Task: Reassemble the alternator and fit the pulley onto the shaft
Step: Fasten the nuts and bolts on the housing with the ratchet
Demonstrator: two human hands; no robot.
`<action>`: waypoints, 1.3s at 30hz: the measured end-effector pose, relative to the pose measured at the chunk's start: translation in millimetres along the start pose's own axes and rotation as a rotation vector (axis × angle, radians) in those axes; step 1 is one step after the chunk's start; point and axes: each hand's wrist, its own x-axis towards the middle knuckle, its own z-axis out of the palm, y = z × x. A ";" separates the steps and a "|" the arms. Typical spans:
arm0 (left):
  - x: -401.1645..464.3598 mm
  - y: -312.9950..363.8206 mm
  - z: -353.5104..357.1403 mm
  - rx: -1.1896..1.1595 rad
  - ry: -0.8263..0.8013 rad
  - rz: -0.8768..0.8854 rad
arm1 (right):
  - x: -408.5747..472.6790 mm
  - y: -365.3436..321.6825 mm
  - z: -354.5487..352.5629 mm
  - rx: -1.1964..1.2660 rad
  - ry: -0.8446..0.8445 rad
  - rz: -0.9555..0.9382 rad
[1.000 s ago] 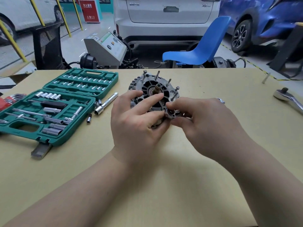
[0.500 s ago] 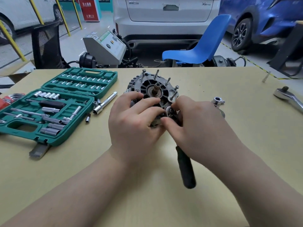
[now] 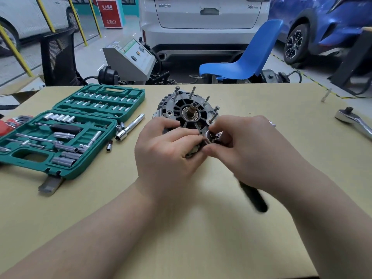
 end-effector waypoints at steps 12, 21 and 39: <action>-0.1 -0.3 3.0 -0.031 0.016 -0.018 | 2.7 -3.3 -1.0 -0.057 -0.008 0.004; -0.8 -1.2 4.1 -0.023 0.039 0.010 | 6.4 -2.1 -3.2 0.001 0.012 0.019; -0.1 3.0 3.3 0.004 0.024 -0.001 | 7.7 10.0 -1.0 0.034 -0.025 -0.018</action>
